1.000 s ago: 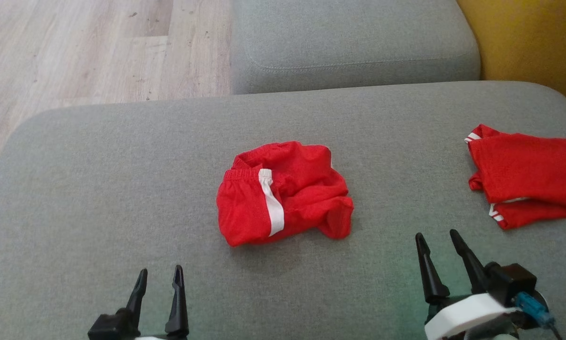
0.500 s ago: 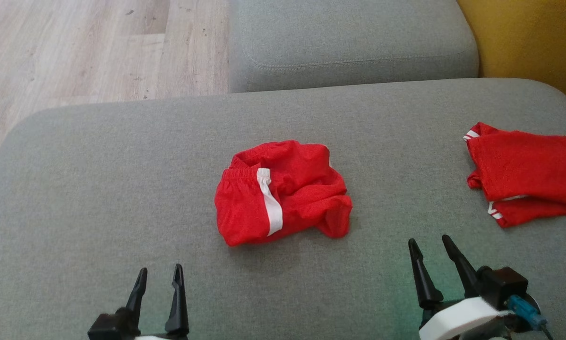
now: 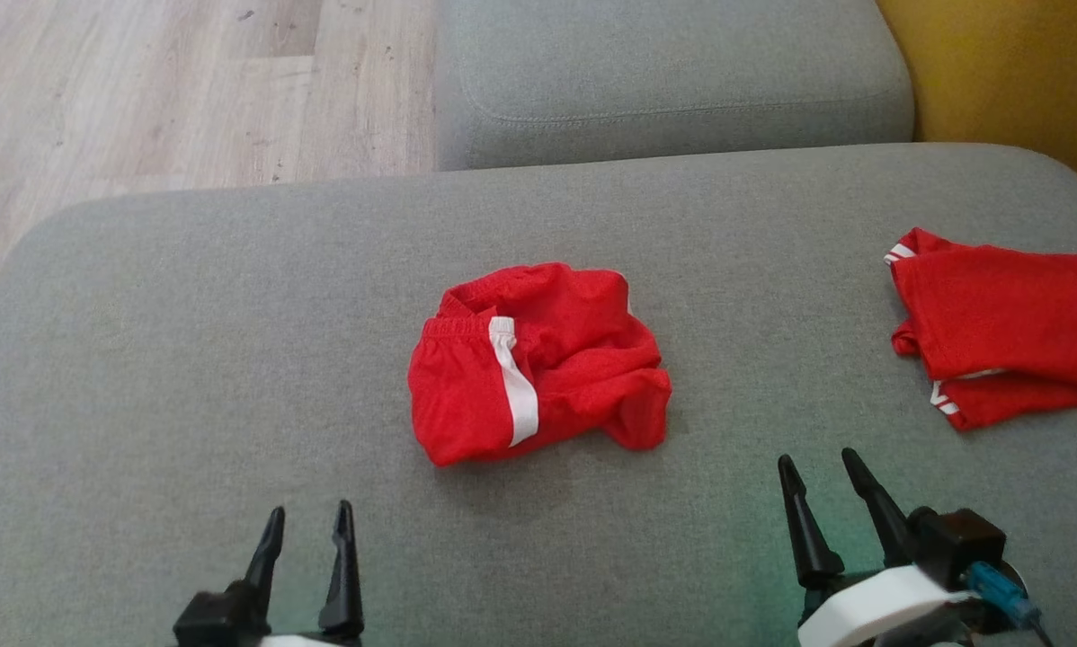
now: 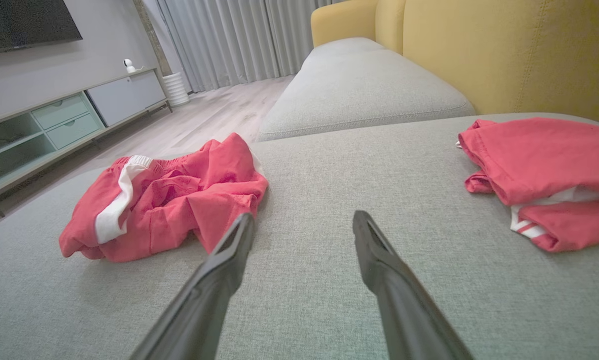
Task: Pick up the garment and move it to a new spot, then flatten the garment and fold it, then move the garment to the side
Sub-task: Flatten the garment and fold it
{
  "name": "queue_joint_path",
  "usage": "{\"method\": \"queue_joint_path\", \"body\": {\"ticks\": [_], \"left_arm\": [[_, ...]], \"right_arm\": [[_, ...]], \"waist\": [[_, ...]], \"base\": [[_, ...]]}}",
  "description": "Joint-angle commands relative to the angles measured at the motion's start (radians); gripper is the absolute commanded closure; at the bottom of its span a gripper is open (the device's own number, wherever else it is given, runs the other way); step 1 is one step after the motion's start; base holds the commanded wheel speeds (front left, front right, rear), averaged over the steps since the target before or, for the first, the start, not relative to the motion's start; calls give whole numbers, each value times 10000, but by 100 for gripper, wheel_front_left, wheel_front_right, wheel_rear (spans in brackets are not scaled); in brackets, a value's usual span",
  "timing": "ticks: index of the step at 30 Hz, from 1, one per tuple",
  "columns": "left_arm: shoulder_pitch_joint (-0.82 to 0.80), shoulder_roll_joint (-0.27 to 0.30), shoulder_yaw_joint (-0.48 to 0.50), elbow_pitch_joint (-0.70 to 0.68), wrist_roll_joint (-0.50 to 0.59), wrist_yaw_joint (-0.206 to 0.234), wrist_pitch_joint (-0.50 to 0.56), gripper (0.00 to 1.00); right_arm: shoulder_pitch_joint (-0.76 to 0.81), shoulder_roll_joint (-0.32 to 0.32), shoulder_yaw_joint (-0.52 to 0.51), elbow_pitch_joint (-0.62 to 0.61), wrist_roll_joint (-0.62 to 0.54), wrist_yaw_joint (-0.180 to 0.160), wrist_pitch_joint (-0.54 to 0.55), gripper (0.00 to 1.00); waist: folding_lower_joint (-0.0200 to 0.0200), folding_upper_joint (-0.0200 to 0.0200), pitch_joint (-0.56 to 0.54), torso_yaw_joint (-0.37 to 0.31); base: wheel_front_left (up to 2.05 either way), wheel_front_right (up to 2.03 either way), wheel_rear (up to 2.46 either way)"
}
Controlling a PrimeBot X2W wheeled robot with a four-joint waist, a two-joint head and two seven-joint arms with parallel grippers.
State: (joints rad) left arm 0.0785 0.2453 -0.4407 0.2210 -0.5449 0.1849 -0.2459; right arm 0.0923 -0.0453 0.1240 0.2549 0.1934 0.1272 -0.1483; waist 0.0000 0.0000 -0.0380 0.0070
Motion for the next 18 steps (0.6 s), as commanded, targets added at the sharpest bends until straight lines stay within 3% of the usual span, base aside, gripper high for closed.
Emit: {"method": "queue_joint_path", "body": {"ticks": [1,8,18], "left_arm": [[-754,194,218,-360,133,6,88,0],[-1804,131,-276,-412,501,-166,665,0],[-4487,-1026,-1571,677,1124,-642,2039,0]], "right_arm": [[-528,-49,203,-353,-10,35,-102,0],[-609,-49,185,-425,-52,35,-75,0],[-1019,-49,462,-593,-109,35,18,0]], "waist": [[0,0,40,-19],[0,0,217,-110],[0,0,993,-698]], "base": [[0,0,0],[0,0,0],[0,0,0]]}}
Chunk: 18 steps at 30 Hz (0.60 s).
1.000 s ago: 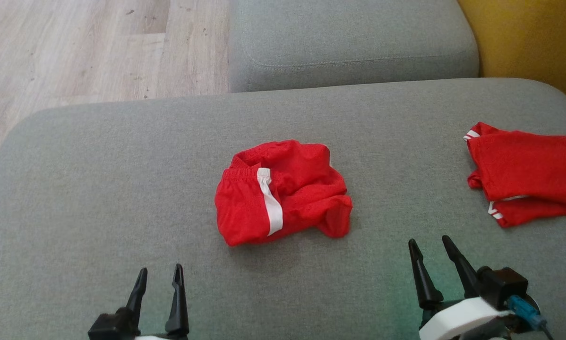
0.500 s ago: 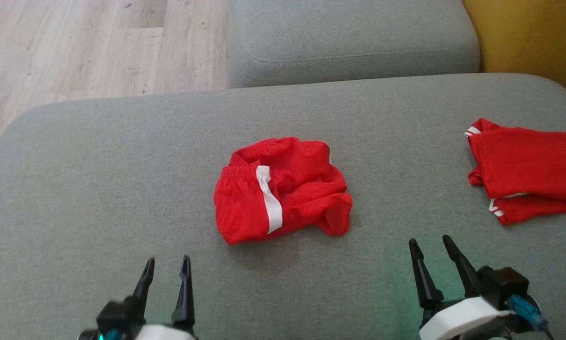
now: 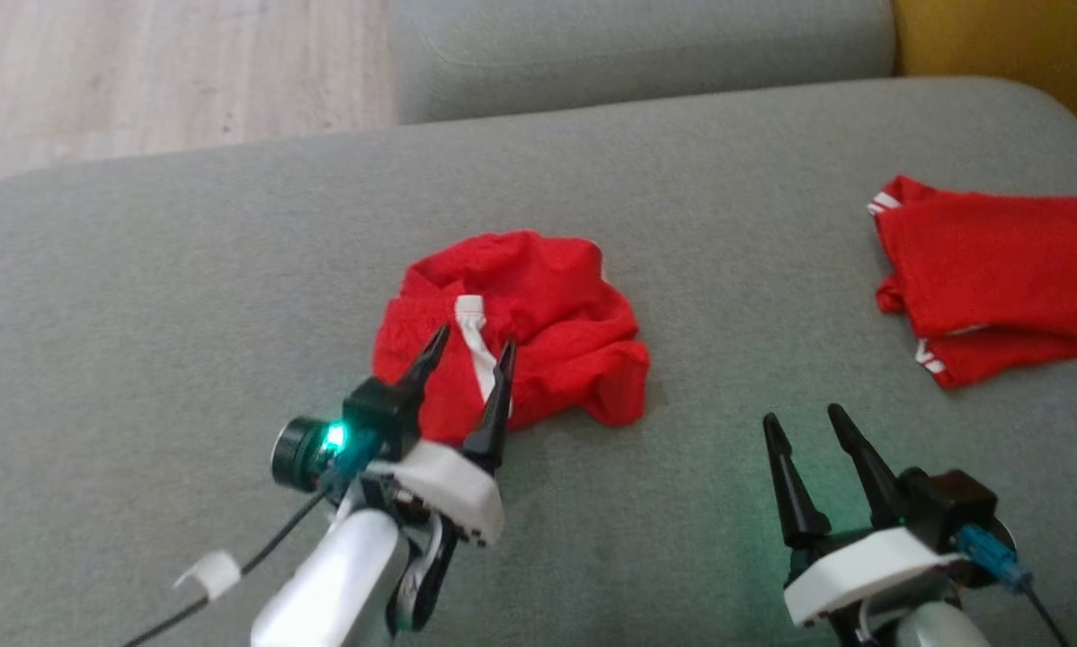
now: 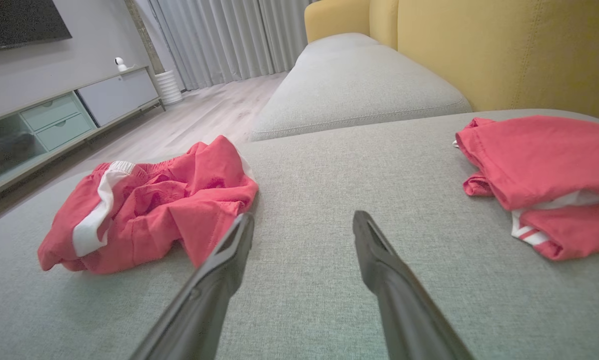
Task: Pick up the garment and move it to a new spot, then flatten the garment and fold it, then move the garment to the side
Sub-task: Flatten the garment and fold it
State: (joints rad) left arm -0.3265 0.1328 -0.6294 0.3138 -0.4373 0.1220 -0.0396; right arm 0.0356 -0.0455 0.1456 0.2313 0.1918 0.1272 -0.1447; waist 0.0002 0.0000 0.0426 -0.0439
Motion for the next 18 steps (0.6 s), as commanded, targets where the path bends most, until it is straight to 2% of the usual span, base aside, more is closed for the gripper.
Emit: {"method": "queue_joint_path", "body": {"ticks": [1,8,13,14,16,17,18], "left_arm": [[-633,24,285,18,55,-27,60,0],[-1515,-160,415,1851,236,378,25,0],[-1816,-195,633,2903,68,469,-88,0],[-1874,-208,667,3085,41,493,-113,13],[-1982,-226,692,3433,25,540,-141,84],[-2036,-246,711,3555,-10,523,-186,100],[-2084,-276,726,3646,-49,499,-238,100]], "right_arm": [[-506,-47,295,-377,-92,35,-10,0],[-776,-47,342,-376,-124,35,-92,0],[-941,-47,361,-304,-131,35,-197,0],[-966,-47,373,-292,-127,35,-217,0],[-1004,-47,405,-271,-117,35,-247,0],[-1024,-47,420,-260,-107,35,-257,0],[-1039,-47,430,-247,-92,35,-270,0]], "waist": [[-2,0,279,-285],[-2,0,827,-748],[-2,0,1067,-879],[-2,0,1099,-900],[-2,0,1138,-933],[-2,0,1154,-947],[-2,0,1161,-953]], "base": [[0,0,0],[0,0,0],[0,0,0],[0,0,0],[0,0,0],[0,0,0],[0,0,0]]}}
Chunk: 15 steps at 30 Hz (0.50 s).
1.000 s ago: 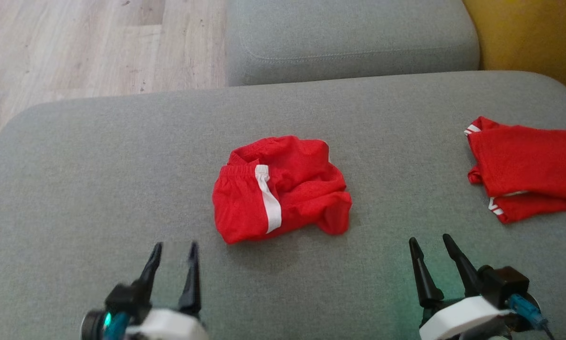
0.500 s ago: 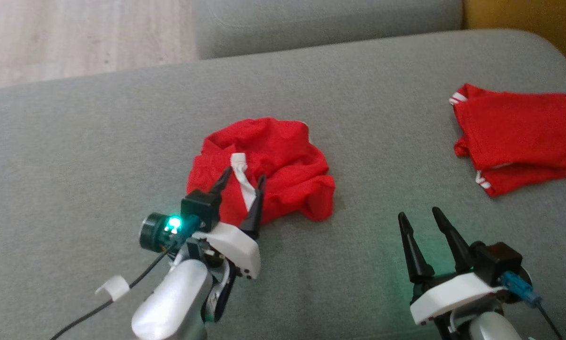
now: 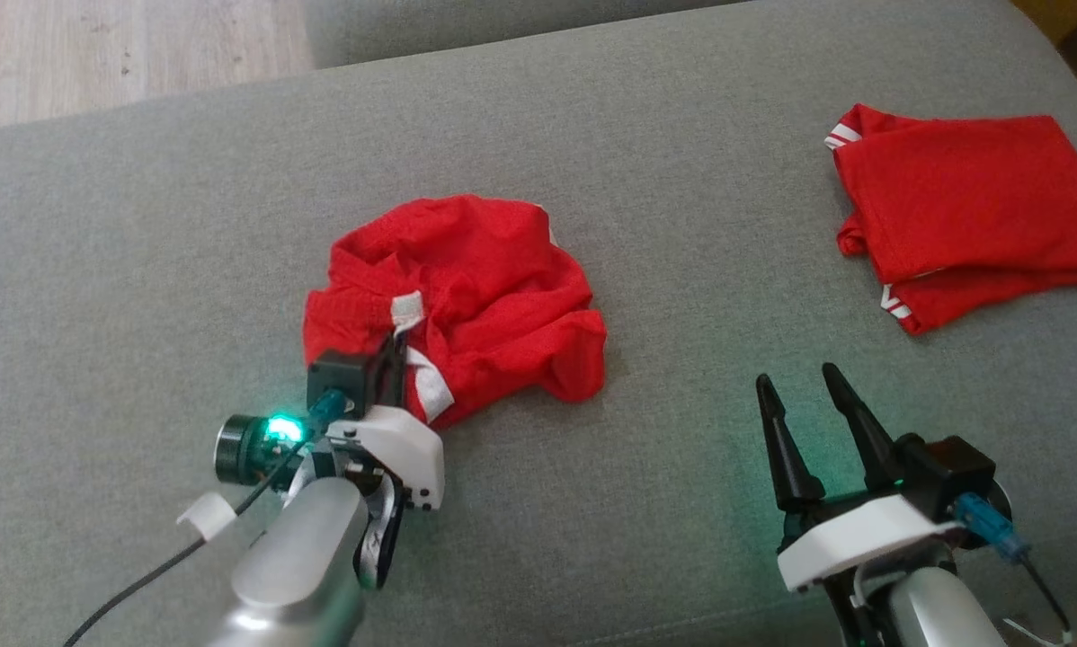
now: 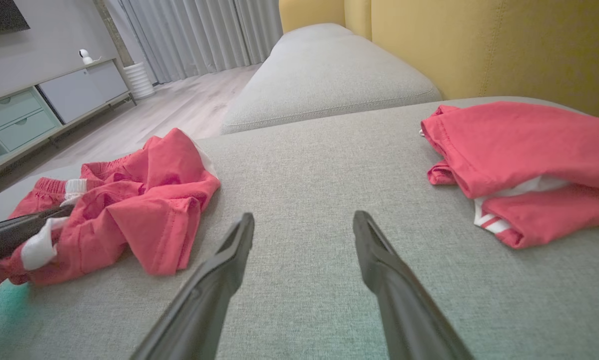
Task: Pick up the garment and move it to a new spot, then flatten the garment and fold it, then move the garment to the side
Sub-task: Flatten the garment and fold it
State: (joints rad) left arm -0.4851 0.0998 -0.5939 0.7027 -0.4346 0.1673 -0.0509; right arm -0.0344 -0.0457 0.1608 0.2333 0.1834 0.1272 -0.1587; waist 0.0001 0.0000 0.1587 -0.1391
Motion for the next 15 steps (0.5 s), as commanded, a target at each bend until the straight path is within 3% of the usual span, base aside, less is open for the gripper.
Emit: {"method": "queue_joint_path", "body": {"ticks": [1,11,15], "left_arm": [[-547,14,377,-191,-114,20,-185,100],[-751,-312,353,-468,-521,-274,-1043,100],[-736,-362,724,-1053,-801,80,-1491,100]], "right_arm": [[-348,-45,278,-249,3,35,-145,0],[-285,-45,218,-63,56,35,-210,0],[-194,-45,176,-75,64,35,-200,0]], "waist": [[-1,0,-4,-2],[-1,0,-367,69],[-1,0,-510,165]], "base": [[0,0,0],[0,0,0],[0,0,0]]}}
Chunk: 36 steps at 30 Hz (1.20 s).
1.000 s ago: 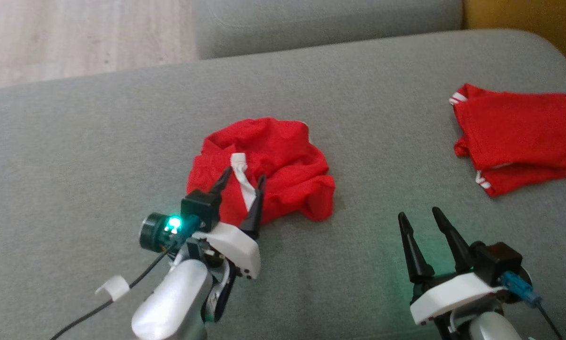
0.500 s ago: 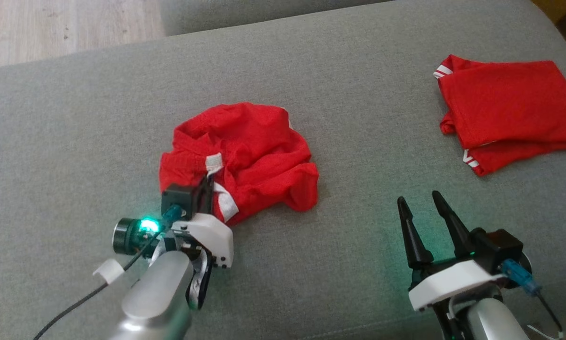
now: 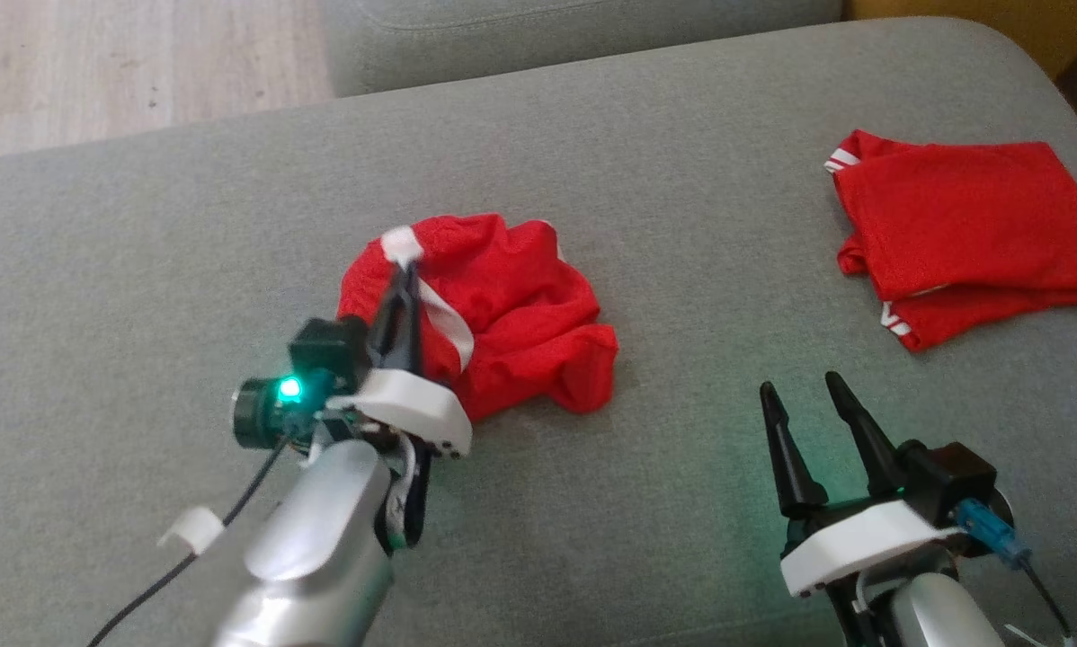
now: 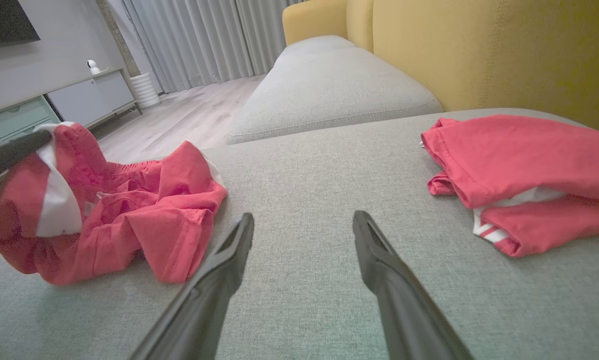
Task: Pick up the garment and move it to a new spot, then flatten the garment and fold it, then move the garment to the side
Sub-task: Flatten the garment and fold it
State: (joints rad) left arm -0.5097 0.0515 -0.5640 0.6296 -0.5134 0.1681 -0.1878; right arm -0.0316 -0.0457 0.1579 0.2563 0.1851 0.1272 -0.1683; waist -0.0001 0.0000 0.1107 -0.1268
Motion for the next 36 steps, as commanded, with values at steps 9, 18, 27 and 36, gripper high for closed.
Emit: {"method": "queue_joint_path", "body": {"ticks": [9,18,27,36], "left_arm": [[688,998,1628,-1494,-510,1100,-344,100],[2294,1527,1957,-2187,-831,1559,-147,100],[2937,1766,2000,-2850,-673,1651,-447,0],[3714,2070,1833,-3936,-293,1457,-652,0]], "right_arm": [[-31,-45,28,-285,34,35,-143,0],[69,-45,142,-251,31,35,-92,0],[161,-45,195,-174,46,35,-48,0],[96,-45,286,-273,-94,35,36,0]], "waist": [[1,0,-132,635],[1,0,-315,1121],[1,0,-557,1223],[1,0,-789,1400]], "base": [[0,0,0],[0,0,0],[0,0,0],[0,0,0]]}}
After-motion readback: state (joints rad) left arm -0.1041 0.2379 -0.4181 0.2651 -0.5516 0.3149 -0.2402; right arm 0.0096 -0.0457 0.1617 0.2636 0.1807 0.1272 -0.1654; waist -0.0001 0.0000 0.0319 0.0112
